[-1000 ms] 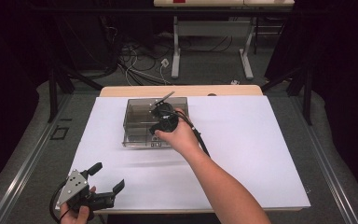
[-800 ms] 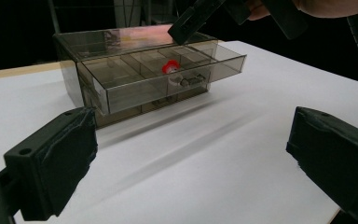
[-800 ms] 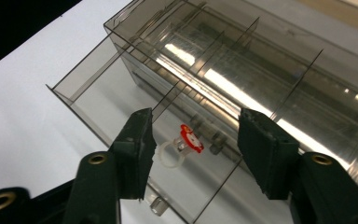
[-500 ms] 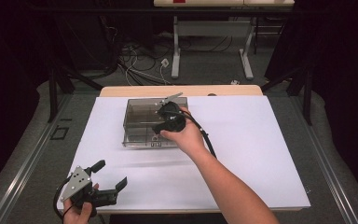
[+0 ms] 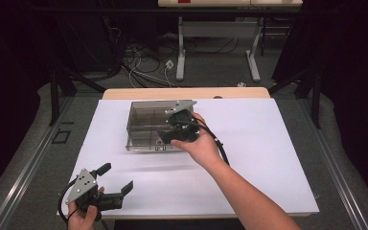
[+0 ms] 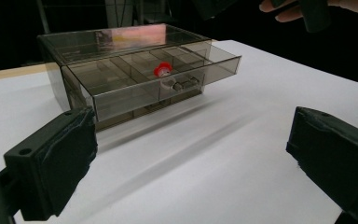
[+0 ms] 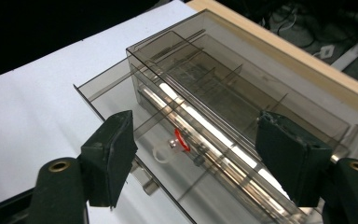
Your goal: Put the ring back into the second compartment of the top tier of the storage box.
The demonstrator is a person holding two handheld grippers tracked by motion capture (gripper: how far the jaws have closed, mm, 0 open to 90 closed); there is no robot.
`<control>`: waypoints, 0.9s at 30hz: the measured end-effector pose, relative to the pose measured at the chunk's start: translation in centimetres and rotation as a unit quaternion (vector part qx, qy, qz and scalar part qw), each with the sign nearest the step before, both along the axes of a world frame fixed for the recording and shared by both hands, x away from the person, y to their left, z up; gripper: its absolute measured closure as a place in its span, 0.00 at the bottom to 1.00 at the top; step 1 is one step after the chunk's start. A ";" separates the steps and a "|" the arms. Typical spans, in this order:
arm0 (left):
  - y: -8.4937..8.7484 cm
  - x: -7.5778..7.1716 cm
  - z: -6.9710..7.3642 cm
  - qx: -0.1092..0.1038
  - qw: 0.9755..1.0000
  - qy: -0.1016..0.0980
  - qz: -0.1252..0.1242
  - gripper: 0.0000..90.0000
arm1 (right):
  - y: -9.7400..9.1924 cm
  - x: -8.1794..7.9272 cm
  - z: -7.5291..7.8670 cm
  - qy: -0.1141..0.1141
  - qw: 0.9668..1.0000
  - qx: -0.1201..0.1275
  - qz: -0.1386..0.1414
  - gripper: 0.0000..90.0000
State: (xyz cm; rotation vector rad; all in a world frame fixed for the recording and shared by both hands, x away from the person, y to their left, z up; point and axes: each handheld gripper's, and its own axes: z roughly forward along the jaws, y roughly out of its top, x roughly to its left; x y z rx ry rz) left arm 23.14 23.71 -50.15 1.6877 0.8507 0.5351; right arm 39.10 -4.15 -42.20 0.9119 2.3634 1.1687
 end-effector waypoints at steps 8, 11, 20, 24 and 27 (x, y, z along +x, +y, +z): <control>-0.2 0.2 0.0 0.001 1.000 0.002 0.001 0.02 | -2.7 -1.8 0.3 -0.021 1.000 0.015 -0.007 0.18; -0.3 0.4 -0.1 -0.002 1.000 0.004 0.002 0.02 | -4.2 -2.6 0.2 -0.033 0.999 0.027 -0.019 0.16; -0.7 0.7 -0.2 0.006 1.000 0.007 0.000 0.02 | -8.7 -4.4 -0.2 -0.046 0.995 0.074 -0.046 0.00; -0.6 0.6 -0.2 0.005 1.000 0.006 0.001 0.02 | -11.1 -5.7 -0.5 -0.064 0.992 0.093 -0.063 0.00; -0.5 0.5 -0.3 0.004 1.000 0.007 0.001 0.02 | -13.3 -6.9 -1.1 -0.080 0.989 0.097 -0.076 0.00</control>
